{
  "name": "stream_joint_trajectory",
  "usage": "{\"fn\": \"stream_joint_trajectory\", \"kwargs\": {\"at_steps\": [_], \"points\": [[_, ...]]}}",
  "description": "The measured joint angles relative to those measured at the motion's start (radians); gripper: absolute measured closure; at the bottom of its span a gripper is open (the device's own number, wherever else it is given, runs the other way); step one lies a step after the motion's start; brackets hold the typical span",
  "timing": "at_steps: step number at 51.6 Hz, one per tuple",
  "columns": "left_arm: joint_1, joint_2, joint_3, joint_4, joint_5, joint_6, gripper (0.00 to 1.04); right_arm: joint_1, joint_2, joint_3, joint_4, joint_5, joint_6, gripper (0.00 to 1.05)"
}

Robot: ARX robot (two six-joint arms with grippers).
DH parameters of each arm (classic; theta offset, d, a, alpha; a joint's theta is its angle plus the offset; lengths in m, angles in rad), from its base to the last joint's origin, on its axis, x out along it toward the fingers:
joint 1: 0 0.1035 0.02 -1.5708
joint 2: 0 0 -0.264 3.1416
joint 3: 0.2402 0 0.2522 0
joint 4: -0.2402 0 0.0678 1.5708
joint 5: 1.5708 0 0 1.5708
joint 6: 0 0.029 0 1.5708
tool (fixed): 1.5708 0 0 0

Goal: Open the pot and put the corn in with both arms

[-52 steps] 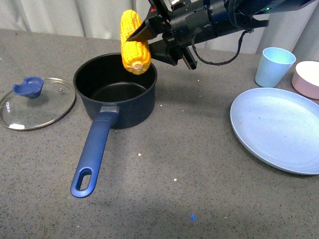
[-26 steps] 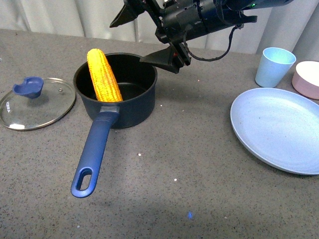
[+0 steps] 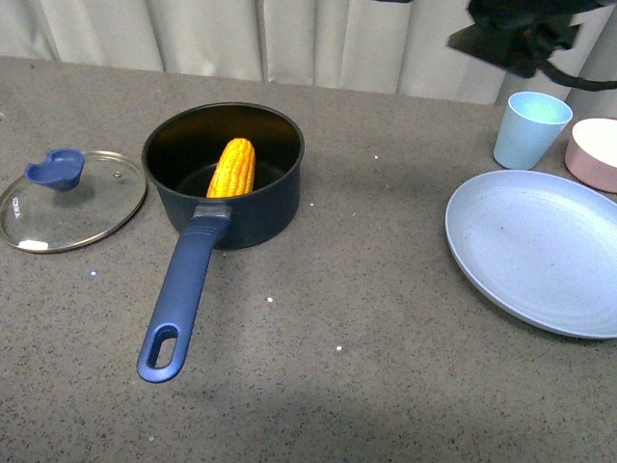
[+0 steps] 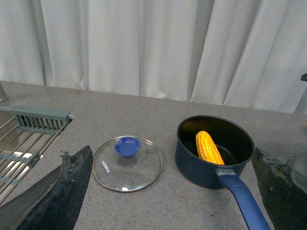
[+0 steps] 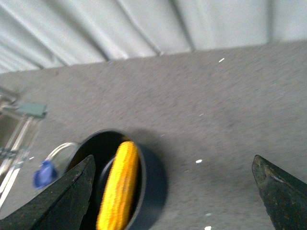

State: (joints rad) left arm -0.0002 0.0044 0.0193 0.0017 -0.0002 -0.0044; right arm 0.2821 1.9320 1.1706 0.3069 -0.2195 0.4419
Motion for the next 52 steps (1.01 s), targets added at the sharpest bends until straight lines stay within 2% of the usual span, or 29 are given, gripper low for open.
{"fn": "stream_joint_trajectory", "kwargs": {"at_steps": [9, 20, 26, 38, 52], "points": [[0.000, 0.000, 0.000, 0.000, 0.000, 0.000, 0.06, -0.032, -0.185, -0.248, 0.149, 0.240, -0.110, 0.09], [0.000, 0.000, 0.000, 0.000, 0.000, 0.000, 0.06, -0.043, -0.385, -0.518, 0.286, 0.477, -0.212, 0.09], [0.000, 0.000, 0.000, 0.000, 0.000, 0.000, 0.06, -0.048, -0.489, -0.642, 0.303, 0.552, -0.229, 0.09], [0.000, 0.000, 0.000, 0.000, 0.000, 0.000, 0.06, -0.085, -0.778, -0.872, 0.235, 0.676, -0.247, 0.09], [0.000, 0.000, 0.000, 0.000, 0.000, 0.000, 0.06, -0.135, -1.153, -1.005, 0.055, 0.729, -0.316, 0.09]]}}
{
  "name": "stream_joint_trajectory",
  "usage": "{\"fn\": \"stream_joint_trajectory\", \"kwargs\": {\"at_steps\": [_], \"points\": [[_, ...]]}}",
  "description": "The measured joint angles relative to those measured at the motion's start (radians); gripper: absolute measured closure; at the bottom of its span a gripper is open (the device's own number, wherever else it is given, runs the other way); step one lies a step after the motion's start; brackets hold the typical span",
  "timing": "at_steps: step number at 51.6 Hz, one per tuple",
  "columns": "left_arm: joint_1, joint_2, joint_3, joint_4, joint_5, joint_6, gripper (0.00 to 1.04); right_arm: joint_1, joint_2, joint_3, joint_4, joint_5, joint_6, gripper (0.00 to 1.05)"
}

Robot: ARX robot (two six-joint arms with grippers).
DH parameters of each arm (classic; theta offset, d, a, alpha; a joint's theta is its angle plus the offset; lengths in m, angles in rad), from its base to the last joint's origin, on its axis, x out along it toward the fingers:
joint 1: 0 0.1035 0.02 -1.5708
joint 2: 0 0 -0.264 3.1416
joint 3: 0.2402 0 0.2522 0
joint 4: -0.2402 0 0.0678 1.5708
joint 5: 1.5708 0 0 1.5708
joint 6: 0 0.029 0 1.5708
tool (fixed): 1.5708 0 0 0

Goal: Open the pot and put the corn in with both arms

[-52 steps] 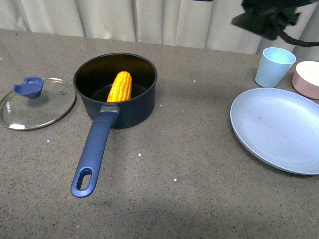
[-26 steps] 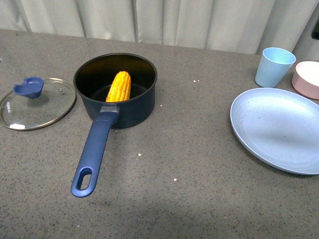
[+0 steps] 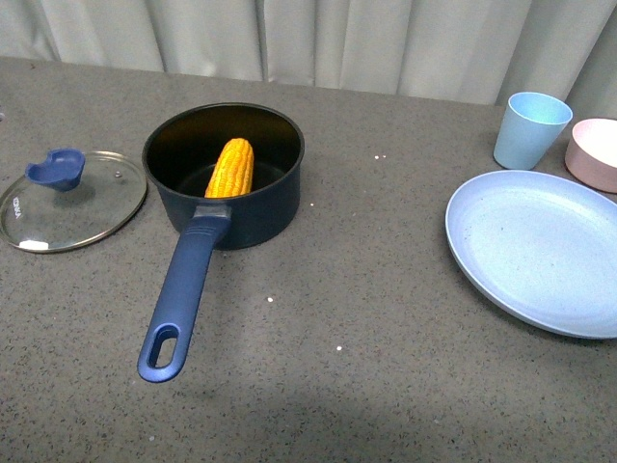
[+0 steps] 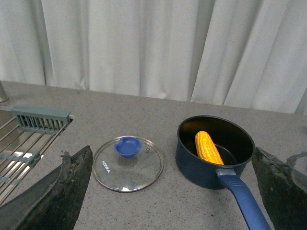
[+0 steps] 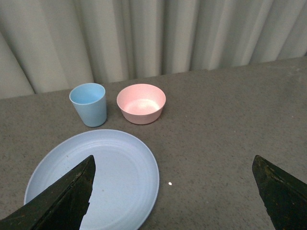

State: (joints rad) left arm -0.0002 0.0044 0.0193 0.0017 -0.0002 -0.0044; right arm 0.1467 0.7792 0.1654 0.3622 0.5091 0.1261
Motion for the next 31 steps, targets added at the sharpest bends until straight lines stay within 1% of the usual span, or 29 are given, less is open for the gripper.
{"fn": "stream_joint_trajectory", "kwargs": {"at_steps": [7, 8, 9, 11, 12, 13, 15, 19, 30, 31], "points": [[0.000, 0.000, 0.000, 0.000, 0.000, 0.000, 0.06, 0.004, -0.127, -0.048, -0.084, -0.005, -0.006, 0.09], [0.000, 0.000, 0.000, 0.000, 0.000, 0.000, 0.06, -0.003, -0.135, -0.056, -0.071, -0.032, -0.011, 0.10], [0.000, 0.000, 0.000, 0.000, 0.000, 0.000, 0.06, -0.035, -0.135, -0.083, 0.012, -0.137, -0.034, 0.14], [0.000, 0.000, 0.000, 0.000, 0.000, 0.000, 0.06, -0.097, -0.142, -0.132, 0.150, -0.304, -0.065, 0.23], [0.000, 0.000, 0.000, 0.000, 0.000, 0.000, 0.06, -0.120, -0.150, -0.153, 0.198, -0.401, -0.082, 0.28], [0.000, 0.000, 0.000, 0.000, 0.000, 0.000, 0.06, -0.124, -0.155, -0.157, 0.204, -0.418, -0.085, 0.30], [0.000, 0.000, 0.000, 0.000, -0.002, 0.000, 0.06, -0.136, -0.181, -0.160, 0.205, -0.476, -0.095, 0.37], [0.000, 0.000, 0.000, 0.000, 0.000, 0.000, 0.06, -0.140, -0.222, -0.161, 0.185, -0.507, -0.106, 0.48], [0.000, 0.000, 0.000, 0.000, 0.000, 0.000, 0.06, -0.144, -0.332, -0.161, 0.080, -0.507, -0.119, 0.82], [0.000, 0.000, 0.000, 0.000, 0.000, 0.000, 0.06, -0.144, -0.337, -0.161, 0.075, -0.507, -0.119, 0.84]]}}
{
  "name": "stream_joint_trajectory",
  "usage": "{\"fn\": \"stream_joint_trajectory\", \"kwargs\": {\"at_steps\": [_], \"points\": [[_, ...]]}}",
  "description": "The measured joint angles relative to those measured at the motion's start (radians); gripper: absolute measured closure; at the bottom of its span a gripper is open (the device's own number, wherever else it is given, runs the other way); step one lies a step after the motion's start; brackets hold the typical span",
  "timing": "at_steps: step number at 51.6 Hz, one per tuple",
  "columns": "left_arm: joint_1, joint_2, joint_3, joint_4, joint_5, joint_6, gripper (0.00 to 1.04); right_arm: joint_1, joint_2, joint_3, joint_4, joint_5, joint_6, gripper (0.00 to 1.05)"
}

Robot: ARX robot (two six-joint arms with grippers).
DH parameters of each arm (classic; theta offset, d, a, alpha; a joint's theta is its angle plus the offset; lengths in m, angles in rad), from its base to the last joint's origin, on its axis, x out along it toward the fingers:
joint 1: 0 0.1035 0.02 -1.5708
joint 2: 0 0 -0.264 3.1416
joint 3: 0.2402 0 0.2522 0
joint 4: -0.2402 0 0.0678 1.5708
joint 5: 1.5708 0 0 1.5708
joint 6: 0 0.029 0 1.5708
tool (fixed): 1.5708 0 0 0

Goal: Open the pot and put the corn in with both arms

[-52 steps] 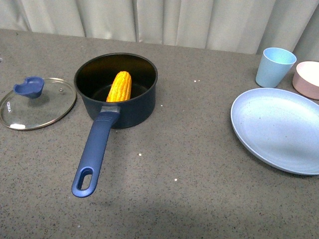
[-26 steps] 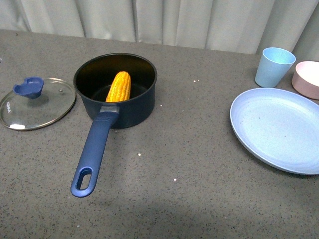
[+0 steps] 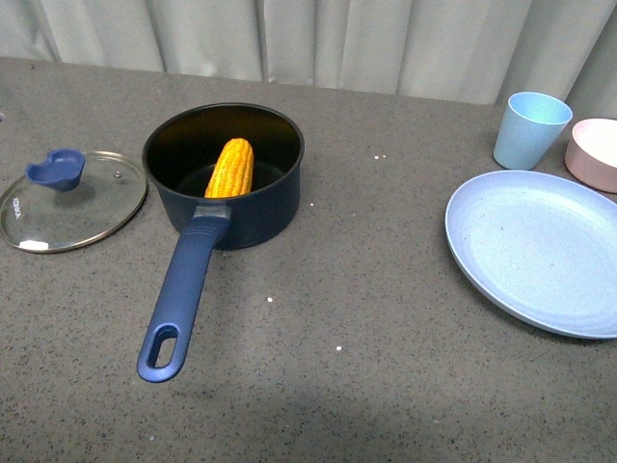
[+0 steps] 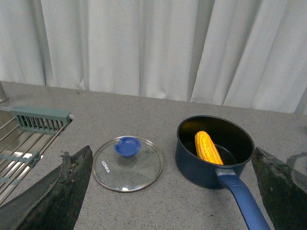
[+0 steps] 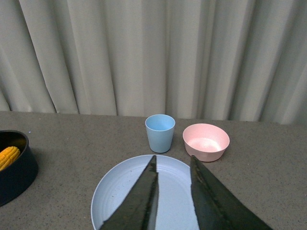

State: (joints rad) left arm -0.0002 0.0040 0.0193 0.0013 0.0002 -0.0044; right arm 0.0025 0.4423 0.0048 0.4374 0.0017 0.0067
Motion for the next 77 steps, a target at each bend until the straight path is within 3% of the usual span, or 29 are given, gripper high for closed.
{"fn": "stream_joint_trajectory", "kwargs": {"at_steps": [7, 40, 44, 57, 62, 69, 77], "points": [[0.000, 0.000, 0.000, 0.000, 0.000, 0.000, 0.06, 0.000, -0.061, 0.000, -0.054, 0.000, -0.005, 1.04], [0.000, 0.000, 0.000, 0.000, 0.000, 0.000, 0.06, 0.000, -0.279, 0.000, -0.271, -0.001, -0.004, 1.04], [0.000, 0.000, 0.000, 0.000, -0.001, 0.000, 0.06, 0.000, -0.404, 0.001, -0.427, -0.003, -0.004, 1.04], [0.000, 0.000, 0.000, 0.000, 0.000, 0.000, 0.06, 0.000, -0.437, 0.001, -0.435, -0.003, -0.005, 1.04], [0.000, 0.000, 0.000, 0.000, 0.000, 0.000, 0.06, 0.000, -0.438, 0.001, -0.436, -0.003, -0.006, 0.93], [0.000, 0.000, 0.000, 0.000, 0.000, 0.000, 0.06, 0.000, -0.438, 0.001, -0.436, -0.003, -0.006, 0.63], [0.000, 0.000, 0.000, 0.000, 0.000, 0.000, 0.06, 0.000, -0.438, 0.001, -0.436, -0.003, -0.006, 0.39]]}}
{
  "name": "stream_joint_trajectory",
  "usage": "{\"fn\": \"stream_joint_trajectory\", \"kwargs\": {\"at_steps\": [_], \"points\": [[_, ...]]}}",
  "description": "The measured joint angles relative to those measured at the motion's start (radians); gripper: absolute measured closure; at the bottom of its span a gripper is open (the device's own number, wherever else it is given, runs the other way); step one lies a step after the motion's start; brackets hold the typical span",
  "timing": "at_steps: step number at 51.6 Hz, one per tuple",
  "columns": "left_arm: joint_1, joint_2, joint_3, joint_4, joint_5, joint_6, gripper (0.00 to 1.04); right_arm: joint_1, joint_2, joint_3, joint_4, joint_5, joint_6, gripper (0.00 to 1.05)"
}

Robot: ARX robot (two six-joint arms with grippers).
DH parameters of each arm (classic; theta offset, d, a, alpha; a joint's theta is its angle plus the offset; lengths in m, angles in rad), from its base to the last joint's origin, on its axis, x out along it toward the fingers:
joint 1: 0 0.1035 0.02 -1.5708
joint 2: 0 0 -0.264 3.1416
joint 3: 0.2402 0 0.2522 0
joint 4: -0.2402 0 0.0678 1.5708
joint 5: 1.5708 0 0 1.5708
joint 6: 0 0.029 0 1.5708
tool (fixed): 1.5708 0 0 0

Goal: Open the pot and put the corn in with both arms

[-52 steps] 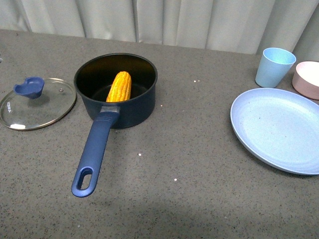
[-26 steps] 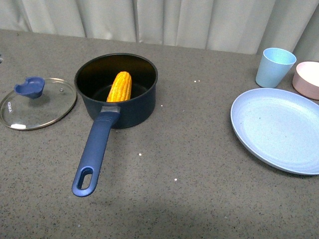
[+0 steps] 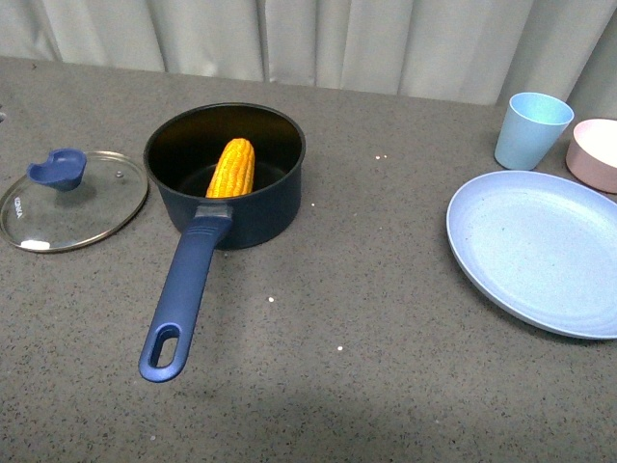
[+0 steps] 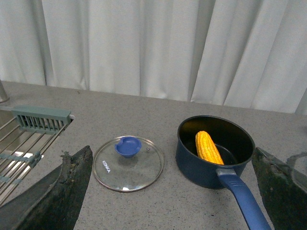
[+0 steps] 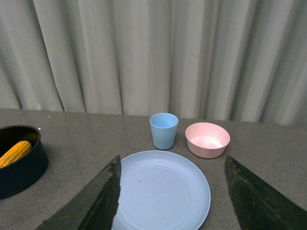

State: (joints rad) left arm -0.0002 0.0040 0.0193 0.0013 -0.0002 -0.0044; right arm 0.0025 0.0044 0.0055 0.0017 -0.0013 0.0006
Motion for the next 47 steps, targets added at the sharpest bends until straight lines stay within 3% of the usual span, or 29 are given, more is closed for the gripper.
{"fn": "stream_joint_trajectory", "kwargs": {"at_steps": [9, 47], "points": [[0.000, 0.000, 0.000, 0.000, 0.000, 0.000, 0.06, 0.000, 0.000, 0.000, 0.000, 0.000, 0.001, 0.07], [0.000, 0.000, 0.000, 0.000, 0.000, 0.000, 0.06, 0.000, 0.000, 0.000, 0.000, 0.000, 0.000, 0.09]]}}
